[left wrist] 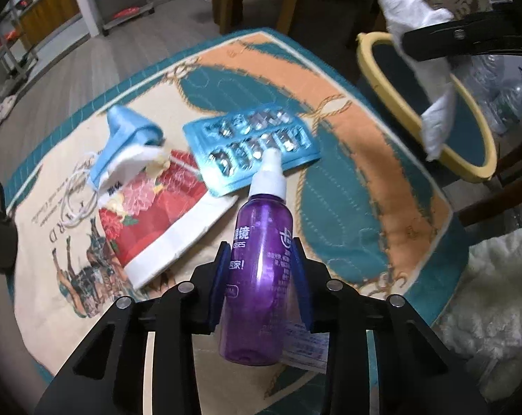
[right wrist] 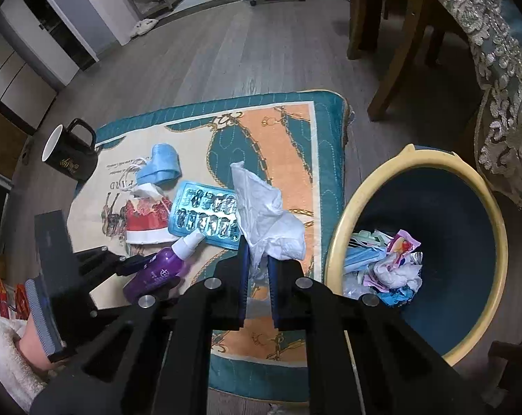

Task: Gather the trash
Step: 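Drop the tissue into the bin with the right gripper while the left drops the purple bottle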

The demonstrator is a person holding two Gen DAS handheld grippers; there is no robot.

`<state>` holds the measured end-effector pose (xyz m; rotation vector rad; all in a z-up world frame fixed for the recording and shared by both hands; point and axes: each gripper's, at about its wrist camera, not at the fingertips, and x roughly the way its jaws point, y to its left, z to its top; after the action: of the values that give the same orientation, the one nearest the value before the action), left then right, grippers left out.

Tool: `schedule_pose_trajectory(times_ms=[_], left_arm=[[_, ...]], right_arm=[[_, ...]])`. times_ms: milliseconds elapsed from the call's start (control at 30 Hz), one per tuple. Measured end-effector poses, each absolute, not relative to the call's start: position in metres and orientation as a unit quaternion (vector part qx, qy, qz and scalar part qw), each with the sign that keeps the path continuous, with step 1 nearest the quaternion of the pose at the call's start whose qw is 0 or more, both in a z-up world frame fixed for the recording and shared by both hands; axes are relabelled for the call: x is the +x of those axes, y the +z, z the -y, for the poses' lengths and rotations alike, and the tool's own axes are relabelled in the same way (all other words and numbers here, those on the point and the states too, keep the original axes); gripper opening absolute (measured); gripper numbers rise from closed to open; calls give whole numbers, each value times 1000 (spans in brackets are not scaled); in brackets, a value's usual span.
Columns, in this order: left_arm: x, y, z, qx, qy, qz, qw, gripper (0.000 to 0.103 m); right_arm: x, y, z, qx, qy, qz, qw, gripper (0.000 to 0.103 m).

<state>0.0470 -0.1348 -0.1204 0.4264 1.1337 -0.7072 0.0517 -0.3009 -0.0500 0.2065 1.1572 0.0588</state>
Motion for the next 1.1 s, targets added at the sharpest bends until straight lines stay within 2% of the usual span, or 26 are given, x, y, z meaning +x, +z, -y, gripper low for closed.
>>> schedule_pose_trajectory(times_ms=[833, 1100], left_arm=[[42, -64, 156, 145, -362, -451, 803, 34], [38, -47, 192, 139, -386, -430, 804, 34]], right_arm=[[49, -39, 343, 126, -20, -527, 840, 10], [37, -29, 395, 78, -87, -520, 846, 10]])
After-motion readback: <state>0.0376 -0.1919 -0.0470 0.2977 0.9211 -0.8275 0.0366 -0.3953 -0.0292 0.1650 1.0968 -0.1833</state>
